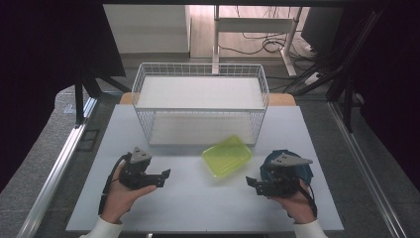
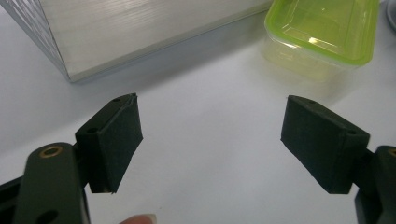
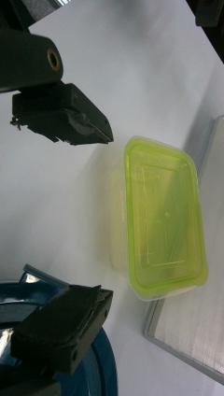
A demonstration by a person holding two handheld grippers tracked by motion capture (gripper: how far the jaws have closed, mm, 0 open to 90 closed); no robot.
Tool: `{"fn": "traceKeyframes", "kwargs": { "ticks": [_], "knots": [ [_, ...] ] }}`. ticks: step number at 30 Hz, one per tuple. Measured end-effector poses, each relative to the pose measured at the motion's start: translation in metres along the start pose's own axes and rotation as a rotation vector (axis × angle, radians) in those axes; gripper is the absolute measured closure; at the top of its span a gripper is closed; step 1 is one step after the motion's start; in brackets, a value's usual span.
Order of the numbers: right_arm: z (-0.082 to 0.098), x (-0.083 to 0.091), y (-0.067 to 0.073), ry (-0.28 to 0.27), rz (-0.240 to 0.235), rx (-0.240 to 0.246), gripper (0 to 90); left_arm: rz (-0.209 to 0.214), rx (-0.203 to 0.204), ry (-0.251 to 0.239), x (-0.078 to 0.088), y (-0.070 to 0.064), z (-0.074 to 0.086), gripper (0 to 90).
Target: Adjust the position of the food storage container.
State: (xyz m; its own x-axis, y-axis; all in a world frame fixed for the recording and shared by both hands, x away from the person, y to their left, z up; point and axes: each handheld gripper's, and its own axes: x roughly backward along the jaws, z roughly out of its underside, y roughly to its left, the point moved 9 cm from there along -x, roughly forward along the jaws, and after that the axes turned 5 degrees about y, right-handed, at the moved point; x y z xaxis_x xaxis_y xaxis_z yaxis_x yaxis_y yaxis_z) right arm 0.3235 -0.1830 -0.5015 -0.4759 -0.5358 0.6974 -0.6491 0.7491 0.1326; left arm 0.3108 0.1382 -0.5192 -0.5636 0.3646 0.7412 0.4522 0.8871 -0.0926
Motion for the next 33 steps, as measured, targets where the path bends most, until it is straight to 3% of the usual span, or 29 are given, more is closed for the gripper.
{"fn": "traceKeyframes", "kwargs": {
  "ticks": [9, 14, 21, 33],
  "knots": [
    [-0.001, -0.001, -0.002, 0.000, 0.000, 0.000, 21.7, -0.013, 0.003, -0.011, 0.005, 0.002, 0.001, 19.9],
    [0.000, -0.001, -0.002, 0.003, 0.001, -0.002, 23.3, 0.005, 0.012, -0.021, 0.007, 0.001, 0.000, 19.0],
    [-0.002, -0.001, -0.003, 0.007, 0.004, 0.001, 24.7, 0.004, 0.005, 0.001, 0.003, -0.001, 0.003, 18.4],
    [-0.013, 0.002, 0.000, -0.003, 0.009, 0.020, 28.3, 0.005, 0.015, -0.015, 0.019, -0.004, 0.011, 17.5]
  ]
}}
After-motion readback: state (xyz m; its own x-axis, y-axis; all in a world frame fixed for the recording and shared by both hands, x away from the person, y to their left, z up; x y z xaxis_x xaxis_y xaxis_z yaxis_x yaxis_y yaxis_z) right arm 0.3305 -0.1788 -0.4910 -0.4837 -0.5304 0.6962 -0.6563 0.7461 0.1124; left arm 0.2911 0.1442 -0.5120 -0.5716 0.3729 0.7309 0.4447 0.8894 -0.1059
